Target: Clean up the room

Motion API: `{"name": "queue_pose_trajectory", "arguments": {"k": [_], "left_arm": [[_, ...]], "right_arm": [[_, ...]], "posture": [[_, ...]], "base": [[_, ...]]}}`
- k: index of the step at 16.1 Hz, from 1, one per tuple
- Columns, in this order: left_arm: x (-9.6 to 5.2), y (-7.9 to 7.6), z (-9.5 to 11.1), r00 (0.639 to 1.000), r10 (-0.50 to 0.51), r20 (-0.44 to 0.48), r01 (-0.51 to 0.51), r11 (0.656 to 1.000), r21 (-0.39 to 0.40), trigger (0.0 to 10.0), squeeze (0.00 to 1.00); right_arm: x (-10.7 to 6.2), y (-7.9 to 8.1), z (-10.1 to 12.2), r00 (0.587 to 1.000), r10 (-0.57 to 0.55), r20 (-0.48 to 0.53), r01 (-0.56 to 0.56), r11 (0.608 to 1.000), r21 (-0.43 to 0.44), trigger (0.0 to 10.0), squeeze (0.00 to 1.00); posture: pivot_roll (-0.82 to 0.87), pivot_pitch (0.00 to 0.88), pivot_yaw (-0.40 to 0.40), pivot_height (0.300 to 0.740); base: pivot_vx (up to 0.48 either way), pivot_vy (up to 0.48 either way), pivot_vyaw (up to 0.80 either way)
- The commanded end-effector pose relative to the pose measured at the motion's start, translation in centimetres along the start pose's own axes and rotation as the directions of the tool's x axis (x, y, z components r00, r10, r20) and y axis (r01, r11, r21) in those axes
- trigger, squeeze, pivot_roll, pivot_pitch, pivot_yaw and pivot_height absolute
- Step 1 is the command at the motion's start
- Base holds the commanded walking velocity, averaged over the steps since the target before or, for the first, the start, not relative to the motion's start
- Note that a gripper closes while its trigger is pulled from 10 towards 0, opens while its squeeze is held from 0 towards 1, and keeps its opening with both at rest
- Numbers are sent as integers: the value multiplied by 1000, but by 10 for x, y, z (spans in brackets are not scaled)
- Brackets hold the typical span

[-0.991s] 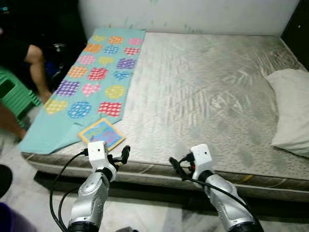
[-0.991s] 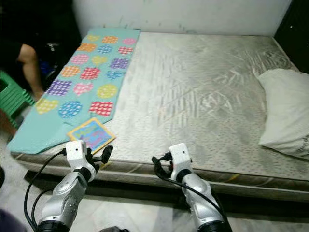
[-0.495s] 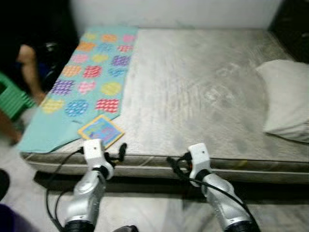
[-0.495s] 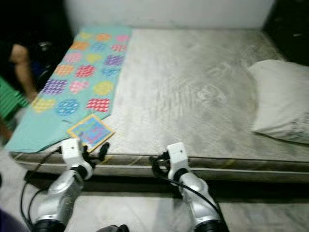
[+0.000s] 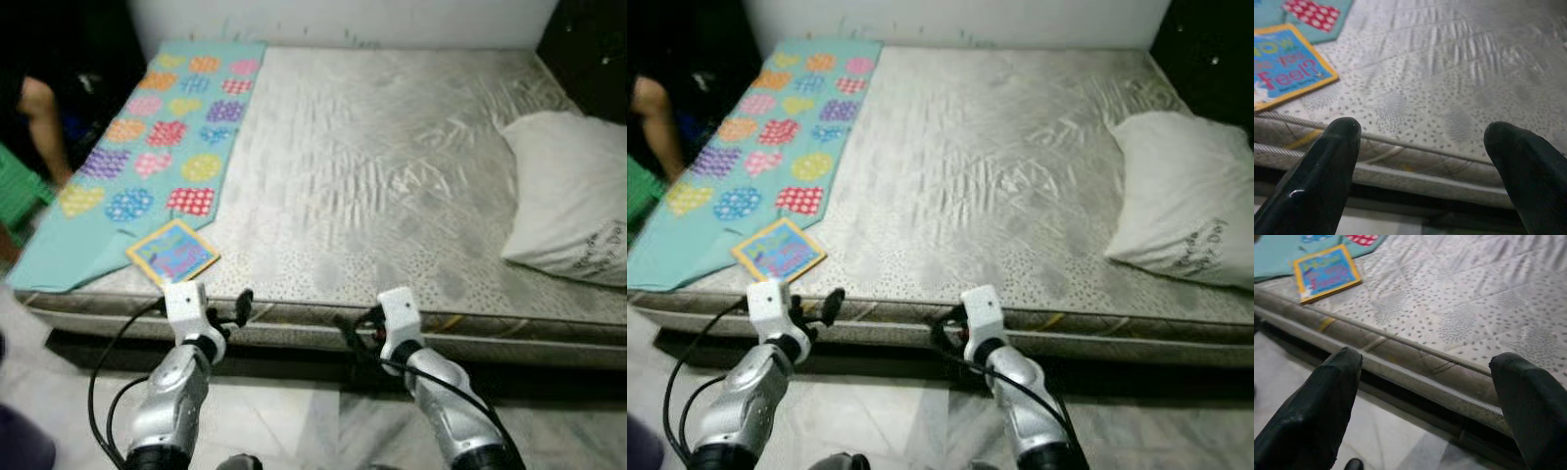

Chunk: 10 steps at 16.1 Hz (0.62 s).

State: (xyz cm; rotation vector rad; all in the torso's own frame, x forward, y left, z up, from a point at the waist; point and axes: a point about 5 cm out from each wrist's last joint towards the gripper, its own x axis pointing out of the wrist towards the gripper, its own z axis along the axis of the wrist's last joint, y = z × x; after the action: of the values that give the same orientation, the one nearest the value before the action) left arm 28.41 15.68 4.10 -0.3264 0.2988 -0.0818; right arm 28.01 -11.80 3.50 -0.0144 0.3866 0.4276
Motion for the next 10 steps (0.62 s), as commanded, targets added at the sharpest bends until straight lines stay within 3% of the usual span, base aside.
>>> {"name": "queue_pose_trajectory", "arguments": {"k": [1, 5, 10], "left_arm": [[0, -3, -3, 1000, -9, -4, 9, 1000, -7, 10000, 0], [-1, -8, 1, 998, -64, 29, 65, 998, -18, 10000, 0], [-1, -9, 1, 997, -72, 31, 72, 997, -21, 10000, 0]], "right_arm": [[-3, -4, -3, 1000, -15, -8, 15, 1000, 4, 10000, 0], [-3, -4, -3, 1000, -13, -8, 13, 1000, 3, 10000, 0], [-3, -4, -3, 1000, -13, -7, 13, 1000, 7, 10000, 0]], "posture": [[-89, 93, 40, 740], [-92, 93, 38, 740], [-93, 93, 41, 740]], "base": [[0, 0, 0], [0, 0, 0], [349, 0, 0]]}}
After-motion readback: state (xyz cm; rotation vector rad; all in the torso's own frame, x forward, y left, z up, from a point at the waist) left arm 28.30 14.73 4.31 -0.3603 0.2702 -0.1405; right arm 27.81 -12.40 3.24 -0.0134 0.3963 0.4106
